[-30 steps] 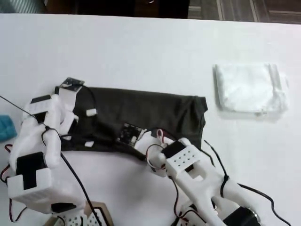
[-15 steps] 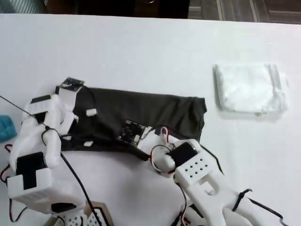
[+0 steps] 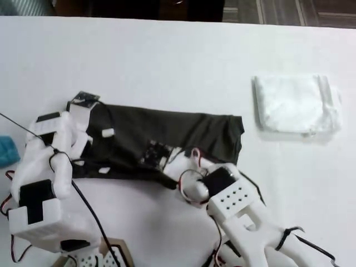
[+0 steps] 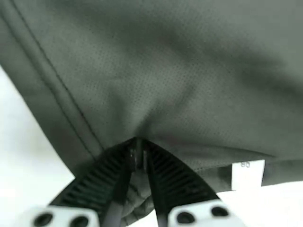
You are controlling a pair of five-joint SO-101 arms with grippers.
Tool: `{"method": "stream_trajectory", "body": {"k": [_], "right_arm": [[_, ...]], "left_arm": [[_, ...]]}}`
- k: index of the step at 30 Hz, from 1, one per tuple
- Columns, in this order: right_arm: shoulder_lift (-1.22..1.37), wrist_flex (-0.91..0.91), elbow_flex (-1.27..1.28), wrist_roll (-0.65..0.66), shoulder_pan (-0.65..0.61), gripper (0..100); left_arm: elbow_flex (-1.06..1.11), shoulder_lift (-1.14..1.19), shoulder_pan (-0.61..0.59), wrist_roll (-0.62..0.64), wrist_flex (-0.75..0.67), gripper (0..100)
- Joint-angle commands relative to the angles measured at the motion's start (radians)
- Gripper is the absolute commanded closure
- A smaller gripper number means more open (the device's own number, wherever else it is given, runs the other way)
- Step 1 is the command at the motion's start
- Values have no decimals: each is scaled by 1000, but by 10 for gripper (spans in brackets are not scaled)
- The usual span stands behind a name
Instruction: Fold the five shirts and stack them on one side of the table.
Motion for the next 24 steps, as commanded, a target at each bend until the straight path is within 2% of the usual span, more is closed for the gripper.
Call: {"method": "stream_trajectory", "body": {"k": [1, 7, 15, 21, 24], "right_arm": [[-22, 15, -92, 2, 62, 974], [15, -47, -61, 58, 177, 974], [222, -199, -48, 57, 185, 974], [208, 1, -144, 55, 180, 969], [160, 136, -192, 55, 166, 905]], "left_arm": [[2, 0, -31, -5, -23, 973], [2, 0, -31, -5, -23, 973], [4, 0, -31, -5, -23, 973], [4, 0, -31, -5, -23, 973], [2, 0, -31, -6, -23, 973]]}}
